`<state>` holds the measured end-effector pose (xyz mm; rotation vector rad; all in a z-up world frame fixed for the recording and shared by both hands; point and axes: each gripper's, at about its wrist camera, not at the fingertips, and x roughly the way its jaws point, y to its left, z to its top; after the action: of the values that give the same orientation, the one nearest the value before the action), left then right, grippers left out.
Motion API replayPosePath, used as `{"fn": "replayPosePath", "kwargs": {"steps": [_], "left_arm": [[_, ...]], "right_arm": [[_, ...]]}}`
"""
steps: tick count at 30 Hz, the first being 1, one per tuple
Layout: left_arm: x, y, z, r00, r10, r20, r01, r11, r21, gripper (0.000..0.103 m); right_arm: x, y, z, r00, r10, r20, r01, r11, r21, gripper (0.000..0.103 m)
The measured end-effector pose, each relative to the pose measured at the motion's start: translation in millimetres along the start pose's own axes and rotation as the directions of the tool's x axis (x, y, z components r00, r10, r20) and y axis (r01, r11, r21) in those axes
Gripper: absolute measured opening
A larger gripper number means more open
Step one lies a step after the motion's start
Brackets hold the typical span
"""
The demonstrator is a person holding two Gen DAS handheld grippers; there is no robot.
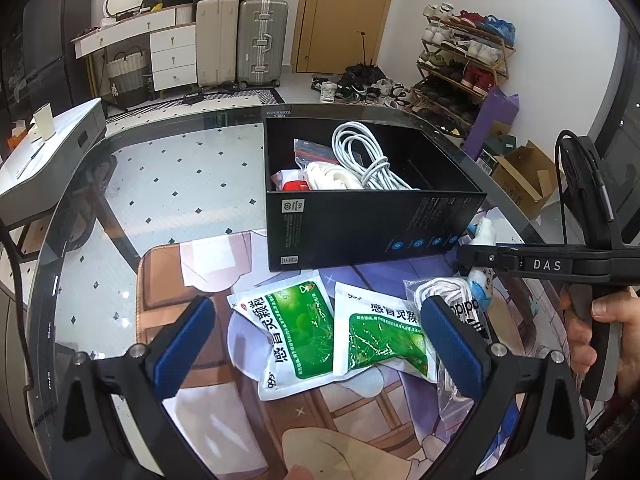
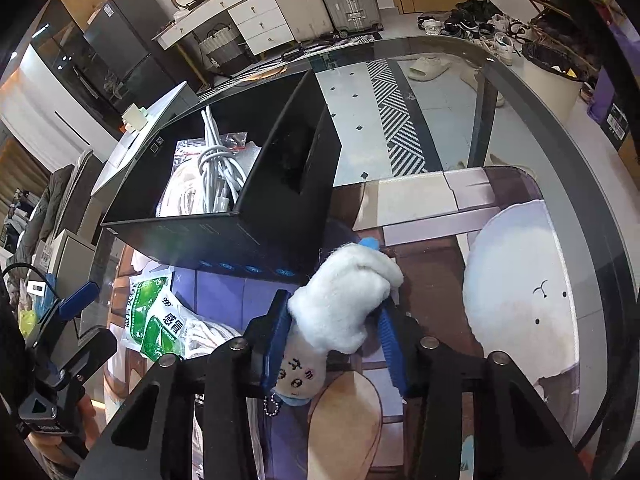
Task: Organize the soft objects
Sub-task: 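Grasp the white plush toy with the right gripper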
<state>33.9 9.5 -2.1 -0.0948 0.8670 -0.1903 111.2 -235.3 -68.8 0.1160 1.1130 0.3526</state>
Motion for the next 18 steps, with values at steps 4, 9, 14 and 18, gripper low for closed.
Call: {"fn": "replayPosePath", "kwargs": {"steps": [4, 9, 14, 18], "left_arm": [[1, -5, -1, 1.0, -0.002, -0.006, 0.002, 1.0, 0.004, 0.103], [-1, -15, -2, 1.0, -0.003, -0.012, 0.003, 1.0, 0.013, 0.103], [-2, -28, -3, 1.0, 0.007, -0.019, -0.007, 1.0, 0.018, 0.103], [-1, -39, -3, 0.999, 0.012, -0.03, -0.012, 1.0, 0.022, 0.103]], "right_arm": [[0, 1, 0, 1.0, 0.011, -0.001, -0.011, 1.0, -0.015, 0.037], [-5, 2, 0, 1.0, 0.015, 0.012, -0.014, 0.999, -0.036, 0.035], [-13, -2, 2, 0.999, 0.026, 0.029, -0.025, 0.999, -0.041, 0.035], [-20, -7, 4, 0.999, 0.033, 0.041, -0.031, 0.999, -0.042, 0.035]]}}
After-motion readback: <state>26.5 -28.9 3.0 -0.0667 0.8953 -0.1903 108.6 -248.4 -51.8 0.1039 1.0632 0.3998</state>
